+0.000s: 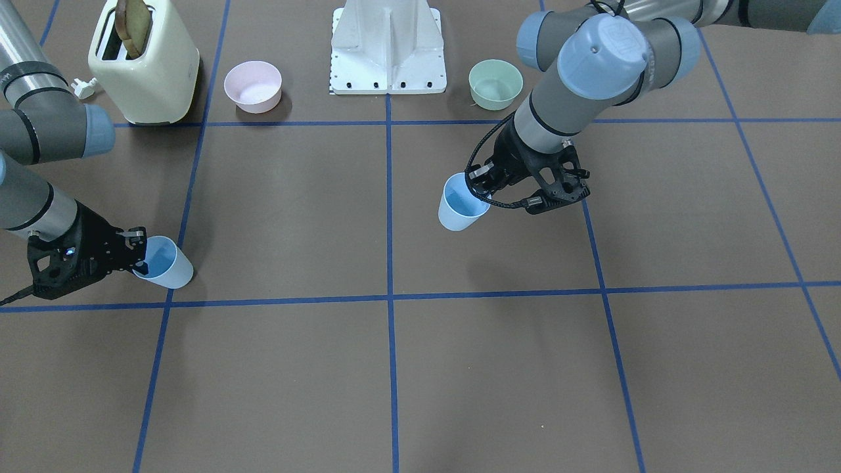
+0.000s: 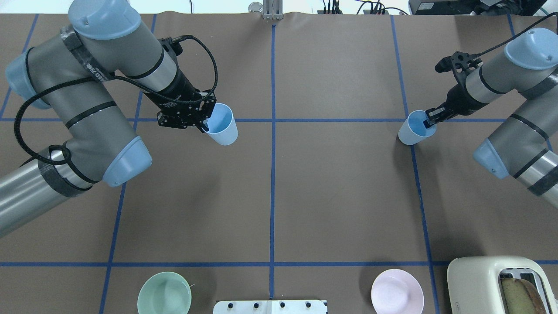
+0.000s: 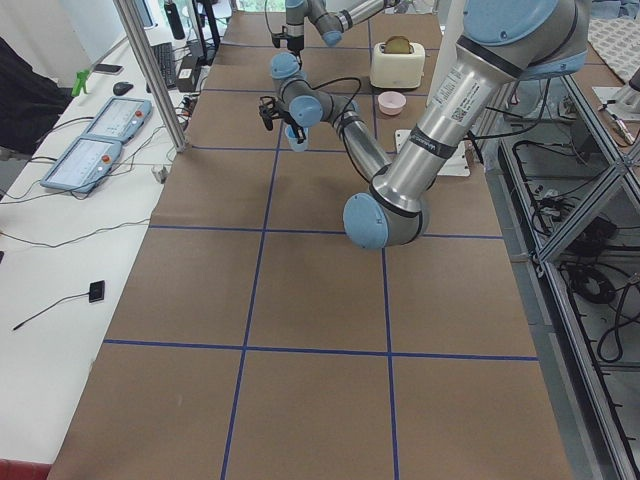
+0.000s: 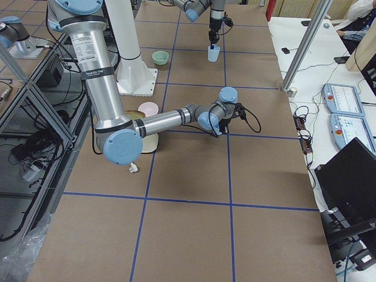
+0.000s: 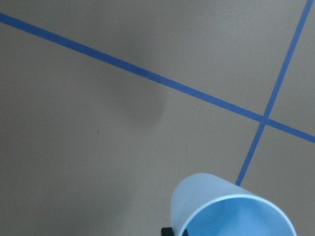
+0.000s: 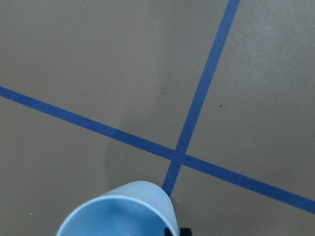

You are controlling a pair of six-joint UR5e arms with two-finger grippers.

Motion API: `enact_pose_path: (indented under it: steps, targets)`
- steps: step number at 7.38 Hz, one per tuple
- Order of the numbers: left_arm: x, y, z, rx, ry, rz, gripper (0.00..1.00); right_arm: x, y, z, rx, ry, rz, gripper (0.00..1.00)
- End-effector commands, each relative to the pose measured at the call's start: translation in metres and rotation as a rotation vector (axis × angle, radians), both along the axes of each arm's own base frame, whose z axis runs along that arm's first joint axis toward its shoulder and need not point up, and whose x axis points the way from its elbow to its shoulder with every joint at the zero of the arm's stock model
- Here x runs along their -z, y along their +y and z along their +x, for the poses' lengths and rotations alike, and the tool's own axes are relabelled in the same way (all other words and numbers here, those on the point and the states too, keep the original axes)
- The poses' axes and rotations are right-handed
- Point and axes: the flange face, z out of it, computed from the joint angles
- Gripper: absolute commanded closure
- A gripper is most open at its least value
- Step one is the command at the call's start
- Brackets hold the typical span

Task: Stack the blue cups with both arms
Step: 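Set the left cup down at center while the right gripper carries its cup over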

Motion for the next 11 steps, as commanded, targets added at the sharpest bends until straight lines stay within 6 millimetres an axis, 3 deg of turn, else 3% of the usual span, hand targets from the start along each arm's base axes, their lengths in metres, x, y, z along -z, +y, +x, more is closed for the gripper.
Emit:
enact_pose_path:
  steps: [1, 2, 3, 5, 7, 9, 11]
  targets:
    - [0.012, 0.020, 0.035, 0.016, -0.024, 0.011, 1.00, 0.041, -0.030, 0.016, -0.018, -0.026, -0.040, 0.91]
    - [0.020, 0.028, 0.049, 0.011, -0.026, 0.024, 1.00, 0.067, -0.040, 0.021, -0.021, -0.036, -0.050, 0.91]
    - [0.025, 0.040, 0.072, 0.028, -0.045, 0.033, 1.00, 0.080, -0.041, 0.021, -0.024, -0.038, -0.045, 0.91]
    - [0.044, 0.037, 0.126, 0.048, -0.085, 0.030, 1.00, 0.143, -0.049, 0.016, -0.029, -0.022, -0.066, 0.91]
    - [0.046, 0.035, 0.144, 0.041, -0.098, 0.032, 1.00, 0.197, -0.044, 0.005, -0.039, -0.016, -0.091, 0.91]
    - [0.031, 0.031, 0.159, 0.033, -0.102, 0.032, 1.00, 0.245, -0.026, -0.038, -0.082, -0.032, -0.129, 0.91]
    - [0.028, 0.029, 0.165, 0.031, -0.092, 0.039, 1.00, 0.269, -0.008, -0.054, -0.092, -0.056, -0.145, 0.91]
